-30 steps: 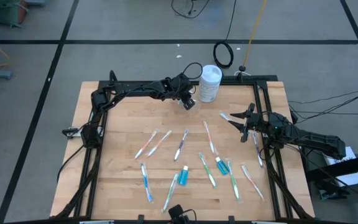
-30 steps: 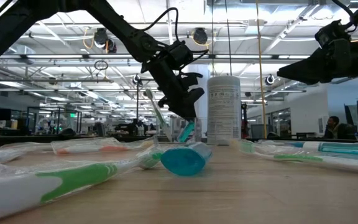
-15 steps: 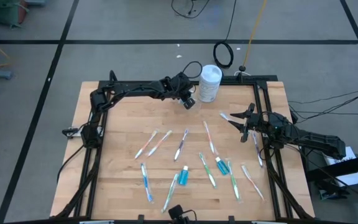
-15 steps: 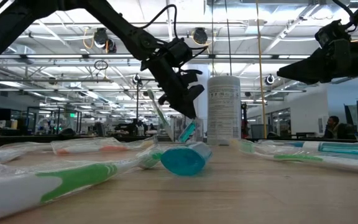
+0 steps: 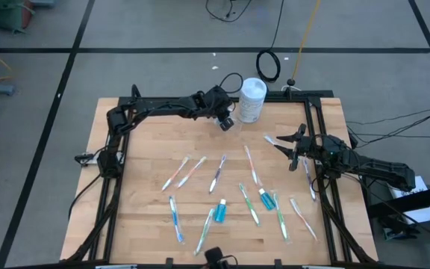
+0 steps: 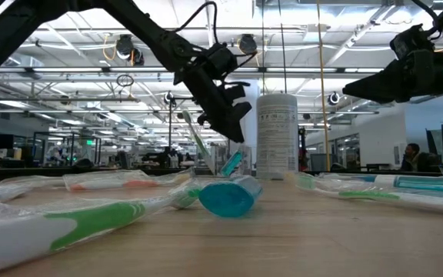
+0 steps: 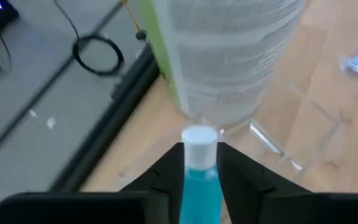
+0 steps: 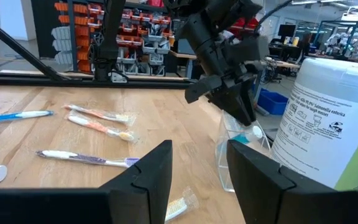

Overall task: Pick & Place toothbrushing station
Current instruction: Put the blue mouthwash into the transparent organizer

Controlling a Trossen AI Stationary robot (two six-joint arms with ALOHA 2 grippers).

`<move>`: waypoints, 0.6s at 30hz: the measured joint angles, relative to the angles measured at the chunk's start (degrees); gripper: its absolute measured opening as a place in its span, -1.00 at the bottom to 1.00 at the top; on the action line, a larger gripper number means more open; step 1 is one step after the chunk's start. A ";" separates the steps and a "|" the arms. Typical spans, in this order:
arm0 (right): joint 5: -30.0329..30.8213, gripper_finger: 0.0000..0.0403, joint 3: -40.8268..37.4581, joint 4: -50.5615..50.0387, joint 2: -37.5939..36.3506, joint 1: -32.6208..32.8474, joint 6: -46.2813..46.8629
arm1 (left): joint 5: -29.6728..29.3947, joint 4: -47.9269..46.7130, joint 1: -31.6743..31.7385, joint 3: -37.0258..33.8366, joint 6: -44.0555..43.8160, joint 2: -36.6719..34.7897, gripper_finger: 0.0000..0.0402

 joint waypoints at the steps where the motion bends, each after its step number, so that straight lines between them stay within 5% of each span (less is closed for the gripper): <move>1: 0.00 -0.29 0.02 -0.02 0.00 -0.02 -0.02 | -0.82 0.64 -0.35 0.00 1.03 -0.11 -0.44; 6: 0.00 -0.29 0.01 0.00 0.00 -0.01 -0.13 | -4.19 7.07 -1.74 0.02 4.36 -0.11 -0.31; 18: 0.00 -0.29 0.02 -0.01 0.00 0.00 -0.13 | -6.02 2.70 0.88 0.02 4.29 0.07 -0.29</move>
